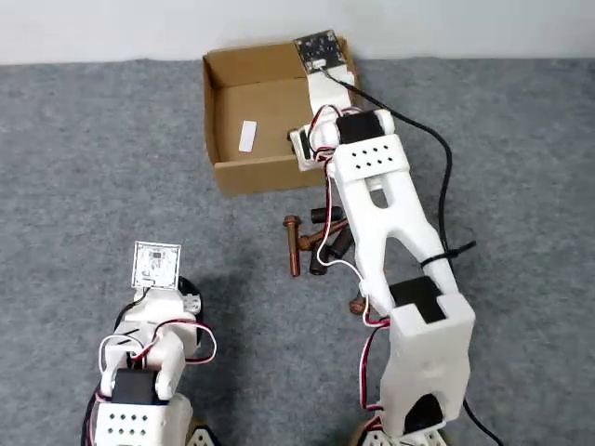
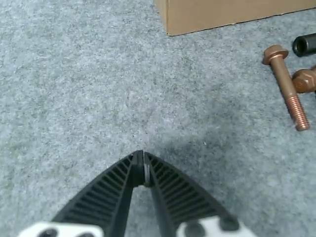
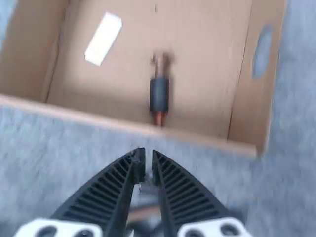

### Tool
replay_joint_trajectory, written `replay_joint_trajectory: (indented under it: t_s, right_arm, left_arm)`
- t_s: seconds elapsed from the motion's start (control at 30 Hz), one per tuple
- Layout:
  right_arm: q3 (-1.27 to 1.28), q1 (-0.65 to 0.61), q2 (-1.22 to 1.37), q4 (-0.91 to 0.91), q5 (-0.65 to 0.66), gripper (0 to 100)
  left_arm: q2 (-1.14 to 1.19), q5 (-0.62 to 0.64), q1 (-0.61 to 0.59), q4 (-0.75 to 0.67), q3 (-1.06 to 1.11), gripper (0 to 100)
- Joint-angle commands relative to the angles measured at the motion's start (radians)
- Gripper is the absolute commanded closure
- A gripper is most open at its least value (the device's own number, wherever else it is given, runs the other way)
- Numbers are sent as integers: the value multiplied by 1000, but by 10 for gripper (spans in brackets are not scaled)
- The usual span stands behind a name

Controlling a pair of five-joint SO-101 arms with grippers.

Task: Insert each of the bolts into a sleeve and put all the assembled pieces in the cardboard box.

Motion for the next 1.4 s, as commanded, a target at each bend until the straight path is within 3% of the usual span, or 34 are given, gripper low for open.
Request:
replay_joint_trajectory:
  t_s: [0.0,0.13,0.37,0.67,0.83,0.93,1.07,1.37]
  right_arm:
    - [-61,7,-85,180,-25,990]
    - [-61,12,-87,363,-72,990]
    - [-57,38,-81,562,-43,987]
    - [-57,176,-48,556,276,987]
    - [-63,229,41,555,620,978]
    - [-63,252,76,555,802,906]
    - [-63,268,97,521,899,780]
    - [-63,260,153,358,1066,783]
  left_arm:
    - [-3,5,-9,-3,-5,994]
    - [-3,5,-9,0,-5,994]
    - [-3,6,-9,3,-5,994]
    - [-8,6,-9,17,-5,994]
    - [-8,6,-11,17,-5,994]
    - [-8,6,-11,17,-5,994]
    - [-8,6,-11,17,-5,994]
    - [-9,6,-11,15,-5,994]
